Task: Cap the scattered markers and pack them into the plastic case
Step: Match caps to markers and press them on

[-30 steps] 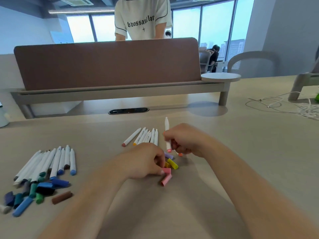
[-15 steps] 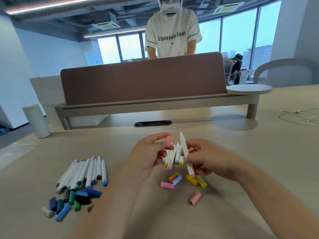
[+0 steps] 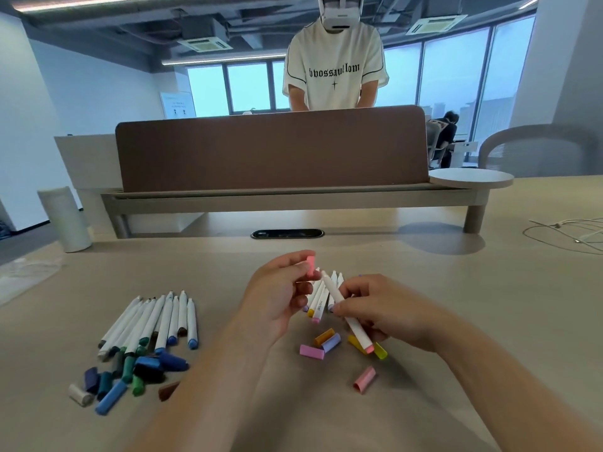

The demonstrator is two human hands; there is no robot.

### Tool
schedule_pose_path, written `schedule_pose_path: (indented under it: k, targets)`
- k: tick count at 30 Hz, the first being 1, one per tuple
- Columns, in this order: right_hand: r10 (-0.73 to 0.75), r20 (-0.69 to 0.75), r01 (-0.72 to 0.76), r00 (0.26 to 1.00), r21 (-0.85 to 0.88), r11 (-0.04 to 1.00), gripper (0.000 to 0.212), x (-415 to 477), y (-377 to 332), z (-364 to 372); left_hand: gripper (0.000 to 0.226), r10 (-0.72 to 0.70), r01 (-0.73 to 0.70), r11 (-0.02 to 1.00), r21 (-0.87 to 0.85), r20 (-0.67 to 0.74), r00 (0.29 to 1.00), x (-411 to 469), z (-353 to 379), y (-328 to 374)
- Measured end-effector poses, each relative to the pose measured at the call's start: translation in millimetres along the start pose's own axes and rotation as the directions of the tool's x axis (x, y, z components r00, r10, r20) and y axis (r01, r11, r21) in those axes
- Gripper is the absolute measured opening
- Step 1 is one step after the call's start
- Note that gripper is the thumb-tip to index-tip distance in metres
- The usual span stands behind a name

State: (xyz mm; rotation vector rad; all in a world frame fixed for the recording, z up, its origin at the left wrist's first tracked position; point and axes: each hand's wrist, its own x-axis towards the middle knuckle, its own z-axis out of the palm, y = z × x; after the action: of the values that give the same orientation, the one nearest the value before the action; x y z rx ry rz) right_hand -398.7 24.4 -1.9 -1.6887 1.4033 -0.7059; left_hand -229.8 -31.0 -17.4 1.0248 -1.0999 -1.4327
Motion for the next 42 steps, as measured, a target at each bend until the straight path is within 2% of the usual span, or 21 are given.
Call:
schedule_pose_path:
  k: [5,13,16,19,22,26,30,36,38,40,42]
  targets:
    - [-0.005,-0.08,0.003,0.997,-0.019,1.0,0.013,4,4,-3,0.009,0.061,-0.052,0.987,0.154,-0.057,0.996,0,1,0]
    - [0.013,-0.069,-0.018,0.998,-0.068,0.998,0.014,8,6,-1,0.022,0.115,-0.108,0.977,0.182,-0.03,0.993,-2,2,0]
    - [0.01,-0.059,-0.015,0.998,-0.092,0.996,0.014,7,6,-1,0.024,0.119,-0.109,0.965,0.24,-0.029,0.992,-3,2,1]
    - [0.001,-0.05,-0.009,0.999,-0.145,0.989,0.015,5,3,-2,0.024,0.155,-0.143,0.917,0.373,-0.002,0.988,-6,3,2]
    - [-0.007,-0.027,0.003,1.0,-0.155,0.988,0.017,2,0,-2,0.014,0.208,-0.199,0.855,0.479,0.035,0.978,-9,8,3]
    - [-0.026,-0.023,0.022,0.999,-0.173,0.985,0.02,0,-3,-3,0.01,0.301,-0.243,0.808,0.537,-0.021,0.953,-12,13,2]
    - [-0.063,-0.074,0.047,0.995,-0.208,0.977,0.015,0,-5,-4,0.019,0.331,-0.27,0.816,0.511,-0.03,0.943,-16,17,2]
    - [-0.059,-0.136,0.029,0.989,-0.212,0.977,0.02,-1,-5,-6,0.026,0.247,-0.225,0.897,0.38,-0.011,0.969,-18,22,4]
    - [-0.05,-0.231,-0.014,0.972,-0.266,0.964,0.015,6,-2,-9,0.029,0.208,-0.203,0.92,0.336,0.022,0.978,-17,22,3]
    - [-0.008,-0.343,-0.115,0.939,-0.336,0.935,0.013,18,1,-12,0.033,0.207,-0.207,0.905,0.371,0.039,0.978,-16,22,2]
    - [0.042,-0.385,-0.212,0.922,-0.411,0.887,0.016,27,5,-15,0.025,0.212,-0.2,0.907,0.372,0.008,0.977,-15,21,6]
